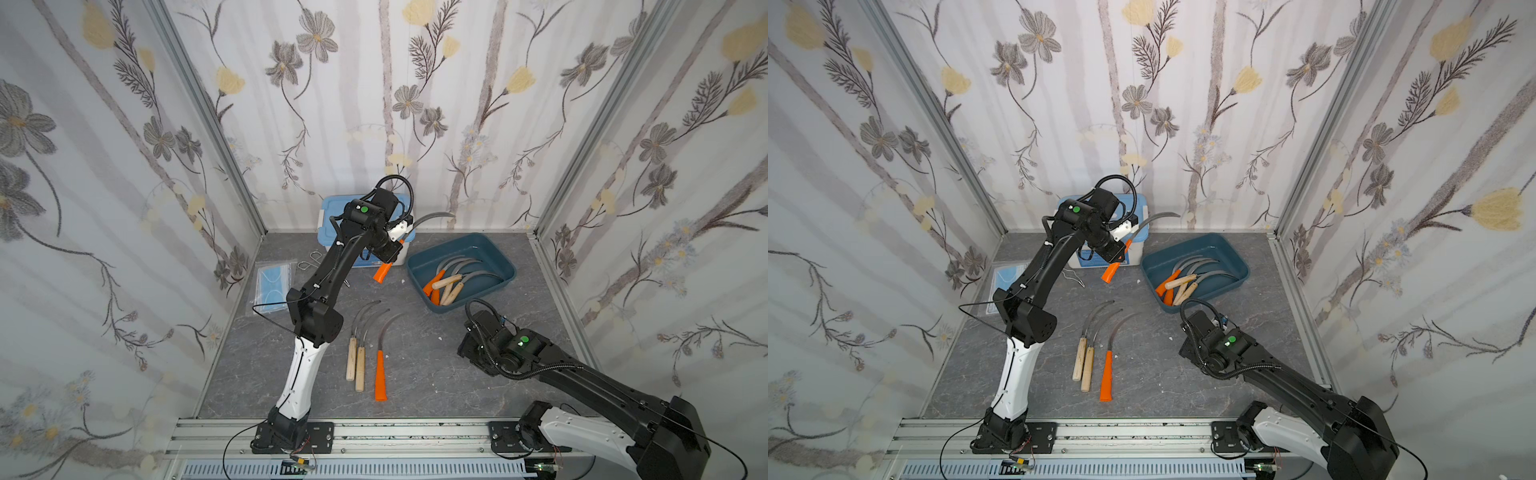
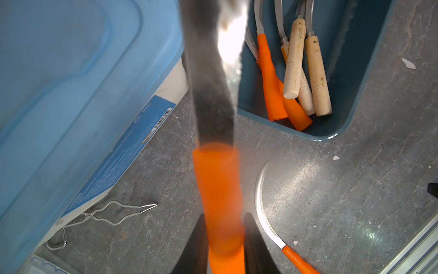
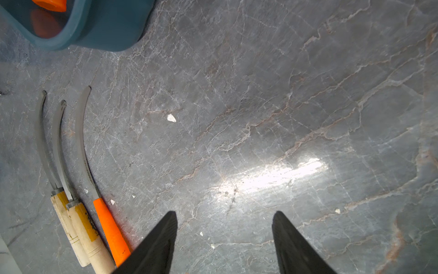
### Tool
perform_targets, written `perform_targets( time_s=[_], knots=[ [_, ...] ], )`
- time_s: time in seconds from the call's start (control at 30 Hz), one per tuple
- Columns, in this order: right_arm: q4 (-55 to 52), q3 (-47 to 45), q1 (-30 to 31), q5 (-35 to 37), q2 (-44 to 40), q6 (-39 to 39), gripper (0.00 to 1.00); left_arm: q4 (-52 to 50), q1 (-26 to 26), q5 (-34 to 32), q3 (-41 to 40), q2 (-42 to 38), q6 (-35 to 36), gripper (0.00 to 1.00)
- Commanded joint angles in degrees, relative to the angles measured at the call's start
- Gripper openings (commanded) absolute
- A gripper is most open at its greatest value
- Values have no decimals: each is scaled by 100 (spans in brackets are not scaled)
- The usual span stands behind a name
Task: Put small sickles into storage boxes
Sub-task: Place the sickle in the storage box.
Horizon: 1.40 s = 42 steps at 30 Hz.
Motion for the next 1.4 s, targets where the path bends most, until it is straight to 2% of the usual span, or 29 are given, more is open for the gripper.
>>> perform_targets(
  time_s=[0.0, 0.27, 0.47, 0.9, 1.37],
  knots=[
    [-92, 18, 297, 57, -80, 580, 66, 415, -116, 114, 72, 149, -115, 6],
    [-517, -86, 1034, 194, -456, 1651, 66, 1350, -476, 220, 80, 508, -436, 6],
    [-763, -7, 1412, 223, -472, 2113, 66, 1895, -747, 203, 81, 764, -571, 6],
    [-902, 218, 1894, 223, -204, 2585, 66, 2914, -1088, 52, 116, 1079, -922, 6],
    [-1025, 154, 1981, 194, -364, 2746, 66, 2850, -1236, 140, 151, 1417, -1245, 7]
  ],
)
